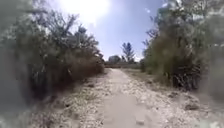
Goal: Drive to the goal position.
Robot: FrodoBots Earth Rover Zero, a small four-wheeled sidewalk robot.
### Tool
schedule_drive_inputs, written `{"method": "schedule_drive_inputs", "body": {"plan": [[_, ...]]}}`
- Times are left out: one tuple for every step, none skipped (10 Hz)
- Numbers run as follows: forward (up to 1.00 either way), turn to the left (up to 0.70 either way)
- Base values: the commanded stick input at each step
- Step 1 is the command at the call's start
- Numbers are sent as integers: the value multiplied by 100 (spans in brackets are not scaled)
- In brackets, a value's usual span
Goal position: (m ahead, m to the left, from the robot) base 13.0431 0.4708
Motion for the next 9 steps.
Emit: {"method": "schedule_drive_inputs", "body": {"plan": [[70, 0], [70, 0], [70, 0], [70, 0], [70, 0], [70, 0], [70, 0], [70, 0], [70, 0]]}}
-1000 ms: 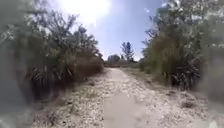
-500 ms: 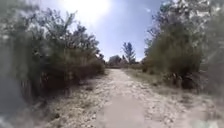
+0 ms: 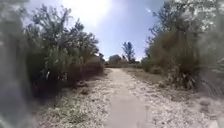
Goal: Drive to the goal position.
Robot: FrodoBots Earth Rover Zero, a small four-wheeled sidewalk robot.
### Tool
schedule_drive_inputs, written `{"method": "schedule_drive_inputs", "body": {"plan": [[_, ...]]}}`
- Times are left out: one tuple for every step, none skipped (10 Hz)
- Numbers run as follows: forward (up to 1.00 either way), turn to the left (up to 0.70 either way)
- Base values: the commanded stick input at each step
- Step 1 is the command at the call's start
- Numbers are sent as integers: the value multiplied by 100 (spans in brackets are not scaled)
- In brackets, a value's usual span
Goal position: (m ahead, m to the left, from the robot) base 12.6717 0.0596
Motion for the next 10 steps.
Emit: {"method": "schedule_drive_inputs", "body": {"plan": [[70, 0], [70, -10], [70, -35], [70, -35], [70, -35], [70, -6], [70, 0], [70, 0], [70, 0], [70, 0]]}}
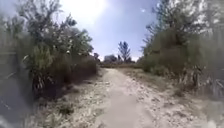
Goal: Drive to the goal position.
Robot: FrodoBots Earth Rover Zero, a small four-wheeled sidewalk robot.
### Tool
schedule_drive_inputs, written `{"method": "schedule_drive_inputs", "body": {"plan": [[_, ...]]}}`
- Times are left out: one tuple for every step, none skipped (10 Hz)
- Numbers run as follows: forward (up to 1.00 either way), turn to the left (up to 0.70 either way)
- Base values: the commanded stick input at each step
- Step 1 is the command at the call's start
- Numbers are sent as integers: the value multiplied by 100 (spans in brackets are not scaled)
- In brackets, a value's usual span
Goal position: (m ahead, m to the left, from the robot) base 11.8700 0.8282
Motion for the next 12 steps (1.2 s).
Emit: {"method": "schedule_drive_inputs", "body": {"plan": [[70, 0], [70, 0], [70, 0], [70, 0], [70, 0], [70, 0], [70, 0], [70, 0], [70, 0], [70, 0], [70, 0], [70, 0]]}}
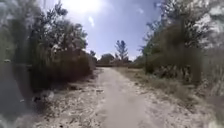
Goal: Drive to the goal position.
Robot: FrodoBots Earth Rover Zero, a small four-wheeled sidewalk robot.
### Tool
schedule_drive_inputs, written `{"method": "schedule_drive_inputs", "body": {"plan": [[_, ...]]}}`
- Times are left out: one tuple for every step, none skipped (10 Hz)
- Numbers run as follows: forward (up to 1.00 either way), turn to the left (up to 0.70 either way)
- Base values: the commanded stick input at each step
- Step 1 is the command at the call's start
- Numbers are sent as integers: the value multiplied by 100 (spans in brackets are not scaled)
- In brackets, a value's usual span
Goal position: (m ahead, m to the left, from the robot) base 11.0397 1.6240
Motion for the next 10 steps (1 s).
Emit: {"method": "schedule_drive_inputs", "body": {"plan": [[70, 0], [70, 0], [70, 0], [70, 0], [70, 0], [70, 0], [70, 0], [70, 0], [70, 0], [70, 0]]}}
